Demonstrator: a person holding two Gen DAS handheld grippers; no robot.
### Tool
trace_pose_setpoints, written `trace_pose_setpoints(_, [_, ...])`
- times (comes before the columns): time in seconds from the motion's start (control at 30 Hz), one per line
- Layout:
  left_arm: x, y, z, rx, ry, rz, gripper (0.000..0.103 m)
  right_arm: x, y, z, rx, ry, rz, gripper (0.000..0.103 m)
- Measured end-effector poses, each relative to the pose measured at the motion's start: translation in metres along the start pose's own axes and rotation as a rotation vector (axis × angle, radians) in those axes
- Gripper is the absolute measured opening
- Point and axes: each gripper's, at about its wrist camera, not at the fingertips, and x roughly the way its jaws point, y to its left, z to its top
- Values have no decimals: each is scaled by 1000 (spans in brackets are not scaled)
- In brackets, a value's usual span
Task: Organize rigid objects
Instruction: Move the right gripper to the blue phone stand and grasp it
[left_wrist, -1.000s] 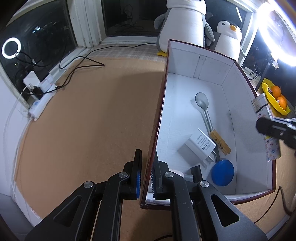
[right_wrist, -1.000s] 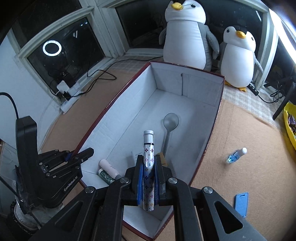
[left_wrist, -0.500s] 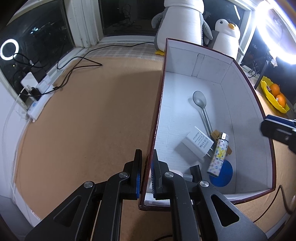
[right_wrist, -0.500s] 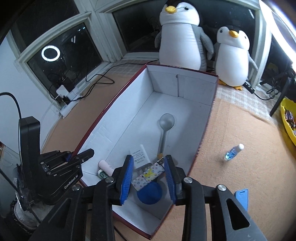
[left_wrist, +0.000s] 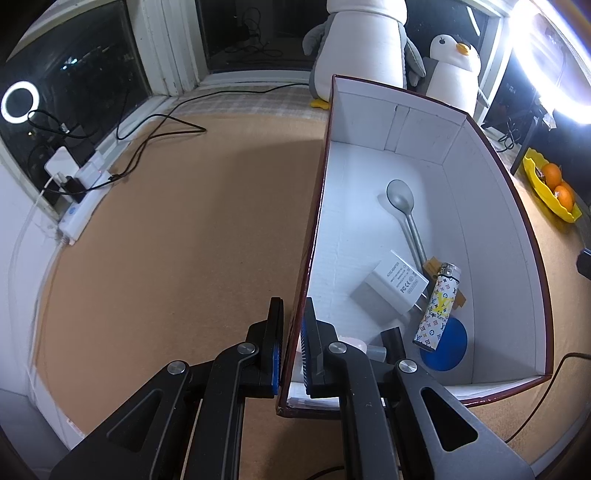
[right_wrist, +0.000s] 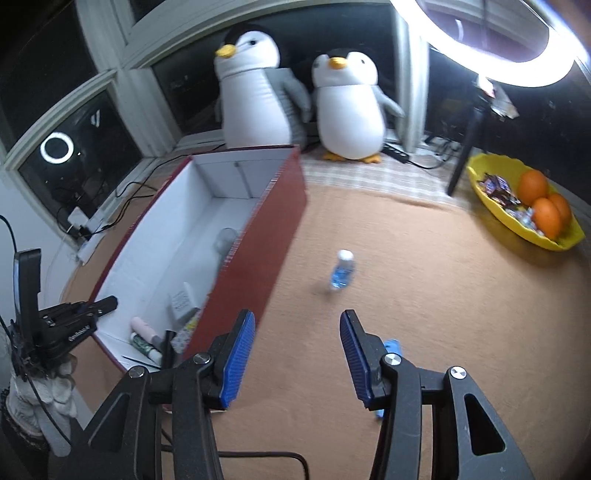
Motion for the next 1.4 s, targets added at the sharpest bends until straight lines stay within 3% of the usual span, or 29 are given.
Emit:
trace_pose_setpoints(0.27, [0, -3, 1, 14, 9, 20, 8, 4, -50, -18, 40, 71, -57, 50])
trace_pose_setpoints(0.47, [0, -5, 3, 26, 15, 32, 8, 20, -66, -33, 59, 139, -70, 50])
trace_pose_setpoints(0.87, [-1, -7, 3, 30, 19, 41, 8, 63, -68, -46, 30, 232, -80, 50])
trace_pose_setpoints(1.4, [-5, -1, 0, 0, 18, 39, 8, 92, -50, -48, -100, 290, -135, 50])
